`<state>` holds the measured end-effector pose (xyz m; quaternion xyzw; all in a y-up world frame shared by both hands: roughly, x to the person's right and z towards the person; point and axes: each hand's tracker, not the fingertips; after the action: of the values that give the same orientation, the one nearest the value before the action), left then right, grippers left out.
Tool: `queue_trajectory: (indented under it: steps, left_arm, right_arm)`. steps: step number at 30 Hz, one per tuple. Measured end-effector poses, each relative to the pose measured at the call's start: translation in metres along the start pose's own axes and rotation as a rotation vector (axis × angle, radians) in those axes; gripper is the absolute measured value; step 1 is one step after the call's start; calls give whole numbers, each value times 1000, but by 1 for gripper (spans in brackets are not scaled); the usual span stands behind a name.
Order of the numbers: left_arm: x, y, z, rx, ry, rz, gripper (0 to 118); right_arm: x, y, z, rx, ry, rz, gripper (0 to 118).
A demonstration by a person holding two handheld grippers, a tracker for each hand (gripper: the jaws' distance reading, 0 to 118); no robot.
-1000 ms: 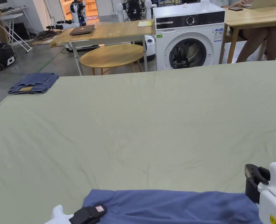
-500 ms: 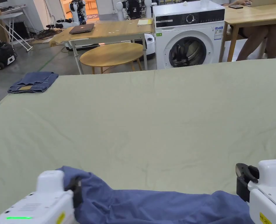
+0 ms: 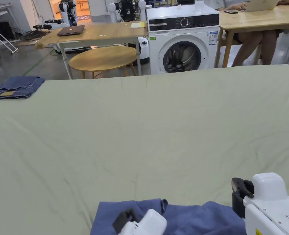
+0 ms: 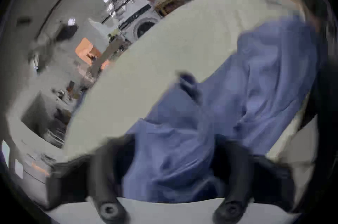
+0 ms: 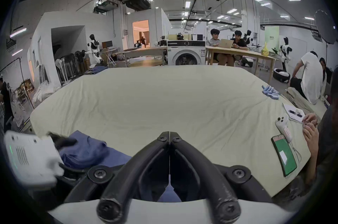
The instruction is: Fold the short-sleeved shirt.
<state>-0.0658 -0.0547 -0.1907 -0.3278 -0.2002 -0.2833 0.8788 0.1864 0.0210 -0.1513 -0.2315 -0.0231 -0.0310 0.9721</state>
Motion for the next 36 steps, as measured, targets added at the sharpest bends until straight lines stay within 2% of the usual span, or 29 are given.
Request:
queue_trajectory:
  steps: [2, 3, 5, 8, 9, 10, 11, 12, 15, 20, 23, 26, 29, 30, 31, 32, 34, 35, 36]
  left_arm:
    - [-36, 3, 22, 129, -228, 283, 85]
    - [-51, 0, 31, 181, -265, 392, 85]
    - [-79, -2, 39, 191, -235, 535, 85]
    - [-115, -20, 24, 89, -219, 759, 83]
    - [-120, -25, 16, 42, -199, 804, 72]
    - [-123, -33, 9, -12, -193, 809, 49]
    - [-123, -38, 3, -25, -235, 801, 9]
    - [-118, -42, 0, -32, -288, 798, 0]
    - [-86, -38, -7, -34, -426, 806, 0]
    - [-27, -18, -10, -37, -591, 663, 0]
    - [-12, -15, -11, -75, -558, 619, 0]
    - [-25, -20, -8, -68, -536, 674, 0]
    - [-52, -18, 29, 86, -451, 640, 0]
    - [-63, -20, 38, 123, -423, 639, 5]
    - [-78, -25, 46, 148, -378, 653, 19]
    - [-91, -33, 49, 153, -342, 669, 38]
    - [-120, -56, 50, 137, -272, 702, 71]
    - [-132, -67, 46, 116, -252, 736, 95]
    - [-145, -81, 40, 61, -251, 790, 102]
  right_arm:
    - [2, -1, 0, -8, 1, -1, 0]
    - [2, -2, 0, -13, 2, -3, 0]
    - [2, -2, 0, -18, 2, -5, 0]
    - [1, -5, 0, -29, 7, -4, 0]
    - [1, -6, 0, -32, 8, 0, 0]
    - [0, -6, 0, -34, 10, 4, 0]
    - [0, -7, 1, -35, 12, 6, 0]
    - [-1, -7, 1, -36, 14, 9, 0]
    - [-1, -8, 0, -44, 10, 18, 0]
    - [3, -7, 0, -47, 5, 2, 0]
    - [7, -5, 2, -45, -6, 8, 0]
    - [9, -4, 2, -42, -11, -4, 0]
    - [9, -5, 1, -44, -4, -3, 0]
    - [9, -5, 1, -44, -4, -2, 0]
    - [8, -6, 0, -46, -3, -2, 0]
    - [6, -6, -2, -48, 2, -6, 0]
    - [2, -6, -4, -52, 13, -11, 0]
    - [0, -6, -4, -52, 18, -10, 0]
    - [-3, -6, -5, -53, 25, -7, 0]
